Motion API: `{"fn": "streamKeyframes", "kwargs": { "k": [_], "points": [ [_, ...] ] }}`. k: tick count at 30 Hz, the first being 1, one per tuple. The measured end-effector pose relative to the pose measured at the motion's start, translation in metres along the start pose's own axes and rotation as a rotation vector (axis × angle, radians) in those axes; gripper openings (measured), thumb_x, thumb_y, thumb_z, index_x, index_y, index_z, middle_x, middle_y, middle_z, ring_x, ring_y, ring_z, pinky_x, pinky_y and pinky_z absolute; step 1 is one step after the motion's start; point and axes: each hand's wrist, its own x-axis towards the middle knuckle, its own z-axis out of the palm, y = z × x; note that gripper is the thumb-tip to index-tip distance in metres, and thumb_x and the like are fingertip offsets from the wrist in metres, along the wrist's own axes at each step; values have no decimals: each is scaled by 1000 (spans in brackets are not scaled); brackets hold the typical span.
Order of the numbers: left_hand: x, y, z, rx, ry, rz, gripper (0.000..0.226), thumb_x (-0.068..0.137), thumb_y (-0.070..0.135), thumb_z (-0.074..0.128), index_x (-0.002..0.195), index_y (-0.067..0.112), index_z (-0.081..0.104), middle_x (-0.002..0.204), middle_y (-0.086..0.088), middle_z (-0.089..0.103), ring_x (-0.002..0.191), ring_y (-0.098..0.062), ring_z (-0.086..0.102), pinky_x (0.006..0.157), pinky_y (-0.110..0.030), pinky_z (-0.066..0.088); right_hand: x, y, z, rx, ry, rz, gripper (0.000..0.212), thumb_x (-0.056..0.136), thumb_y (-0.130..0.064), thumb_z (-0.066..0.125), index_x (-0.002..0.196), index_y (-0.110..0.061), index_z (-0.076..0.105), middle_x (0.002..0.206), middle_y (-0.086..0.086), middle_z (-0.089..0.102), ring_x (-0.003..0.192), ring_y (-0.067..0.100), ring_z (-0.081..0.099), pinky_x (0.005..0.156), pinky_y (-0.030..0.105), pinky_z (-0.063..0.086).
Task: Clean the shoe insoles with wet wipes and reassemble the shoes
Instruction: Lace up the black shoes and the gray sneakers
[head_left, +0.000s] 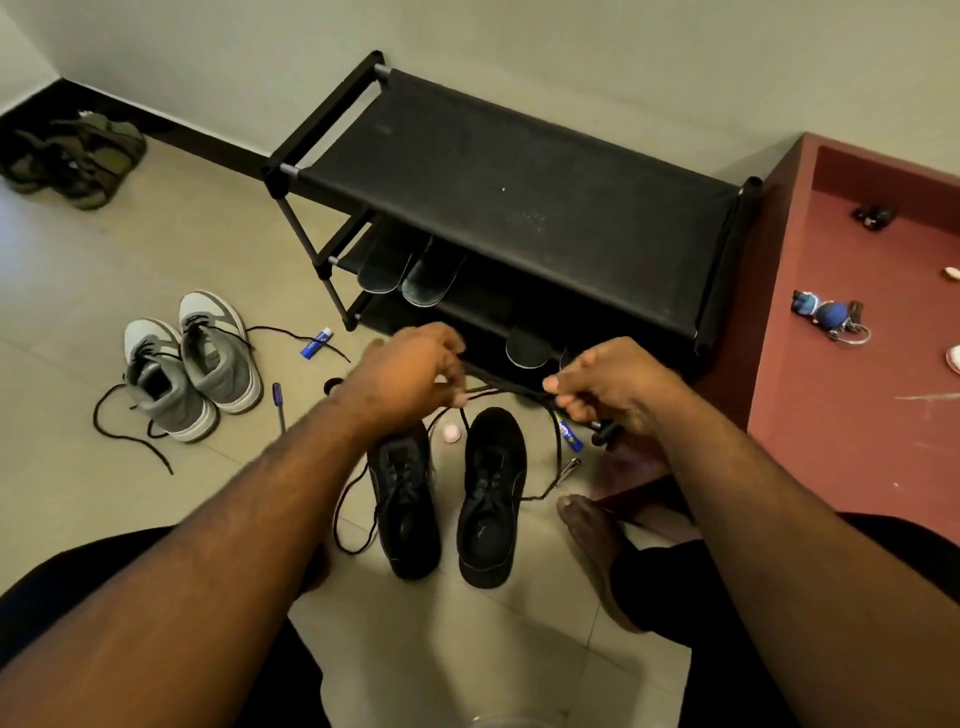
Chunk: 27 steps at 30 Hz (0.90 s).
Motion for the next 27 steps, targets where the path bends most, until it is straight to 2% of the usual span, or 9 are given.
{"fn": "streamKeyframes", "kwargs": {
  "k": [2,4,9,13,16,18,22,24,27],
  "points": [
    [4,-44,4,175,-248,-321,26,84,31,76,106,19,69,110,0,64,106,-21,59,99,-51,47,19,29,8,-545,254,-55,7,83,-5,67,77,-7,66,82,17,69,71,29,68,61,28,54],
    [1,-88,17,292,-410,-536,46,80,31,79,118,14,63,100,-3,63,100,-26,63,94,-49,52,31,54,23,-880,272,-51,16,88,-2,54,98,-7,65,106,19,66,99,36,64,80,36,51],
    [-21,-150,72,385,-307,-784,51,88,28,71,131,11,50,132,-13,51,115,-32,56,93,-44,50,81,117,41,-1171,142,12,27,98,-16,47,122,-14,59,125,10,61,115,31,58,88,37,49],
    [15,-149,137,-6,-252,-517,71,89,14,67,152,22,35,160,-9,26,137,-34,42,107,-43,42,124,167,64,-1020,73,-3,32,92,-13,52,123,-15,58,125,11,59,114,31,57,91,37,50],
    [44,-127,174,-329,-327,-430,58,92,1,58,146,20,46,144,-13,50,128,-36,52,103,-41,46,142,187,97,-532,-23,31,46,84,3,57,128,-11,59,132,12,58,119,28,55,100,33,44],
    [57,-116,192,-455,-361,-449,55,97,0,50,147,24,46,140,-18,55,125,-41,54,107,-47,45,147,193,120,-436,-53,-14,52,82,7,61,131,-8,57,133,12,57,123,28,53,105,33,41],
    [80,-113,217,-333,-415,-419,64,94,-7,47,152,19,38,150,-11,45,137,-31,45,114,-41,38,160,206,144,-495,75,-41,25,85,-2,61,108,-12,65,116,13,59,104,30,58,89,33,47],
    [83,-114,227,-255,-376,-470,45,96,8,55,140,17,54,136,-14,58,121,-33,58,104,-45,48,163,207,144,-594,75,-65,13,88,-6,58,96,-13,65,109,12,57,97,30,59,82,34,48],
    [76,-119,228,-110,-357,-522,23,97,18,56,117,13,67,113,-13,67,102,-31,65,93,-46,53,164,215,127,-797,68,38,21,92,-8,49,109,-12,61,117,12,55,105,33,59,85,37,49]
  ]
}}
